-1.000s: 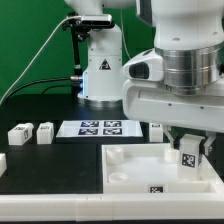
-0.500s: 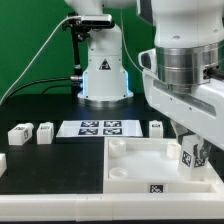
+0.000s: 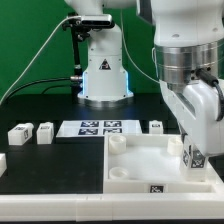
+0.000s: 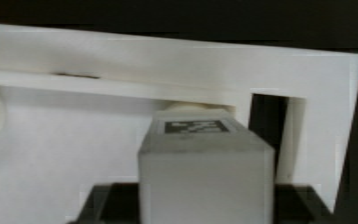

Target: Assemble one leg

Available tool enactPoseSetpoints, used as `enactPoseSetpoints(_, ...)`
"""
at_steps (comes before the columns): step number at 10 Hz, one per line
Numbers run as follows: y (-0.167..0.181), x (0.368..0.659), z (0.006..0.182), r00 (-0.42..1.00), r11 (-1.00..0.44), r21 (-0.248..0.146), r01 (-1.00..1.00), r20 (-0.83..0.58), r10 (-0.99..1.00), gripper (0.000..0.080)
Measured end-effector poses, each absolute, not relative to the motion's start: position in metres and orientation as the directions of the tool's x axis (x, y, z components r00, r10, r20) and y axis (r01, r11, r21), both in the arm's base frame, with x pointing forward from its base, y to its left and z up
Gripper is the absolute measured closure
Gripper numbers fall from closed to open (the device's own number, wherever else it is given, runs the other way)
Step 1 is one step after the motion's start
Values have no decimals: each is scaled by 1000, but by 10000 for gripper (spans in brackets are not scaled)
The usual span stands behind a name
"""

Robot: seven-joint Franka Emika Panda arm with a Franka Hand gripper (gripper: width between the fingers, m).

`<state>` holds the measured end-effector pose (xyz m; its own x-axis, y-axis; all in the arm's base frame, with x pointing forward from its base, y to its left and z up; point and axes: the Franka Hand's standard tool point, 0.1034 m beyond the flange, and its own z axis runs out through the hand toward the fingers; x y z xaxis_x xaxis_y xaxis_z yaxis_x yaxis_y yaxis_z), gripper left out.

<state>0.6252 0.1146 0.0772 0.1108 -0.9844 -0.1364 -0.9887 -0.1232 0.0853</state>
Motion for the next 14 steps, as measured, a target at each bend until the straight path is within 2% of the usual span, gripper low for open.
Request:
enactPoseSetpoints(1, 115, 625, 77, 111, -123, 86, -989, -136, -984, 508)
enactPoseSetpoints(2, 115, 625, 77, 165, -177, 79, -981, -138, -977, 331)
enactPoseSetpoints(3, 115, 625, 76, 329, -340, 56, -939, -148, -933, 212)
enactPoseSetpoints(4, 115, 625, 76, 445, -455, 37, -890, -154, -882, 169)
enactPoseSetpoints(5, 114, 625, 76, 551, -561, 17, -828, -157, -819, 169)
enactPoseSetpoints(7, 115, 624, 76, 670, -678, -6, -735, -159, -726, 153)
enactPoseSetpoints(14, 122, 623, 75, 698, -706, -10, -708, -161, -698, 151)
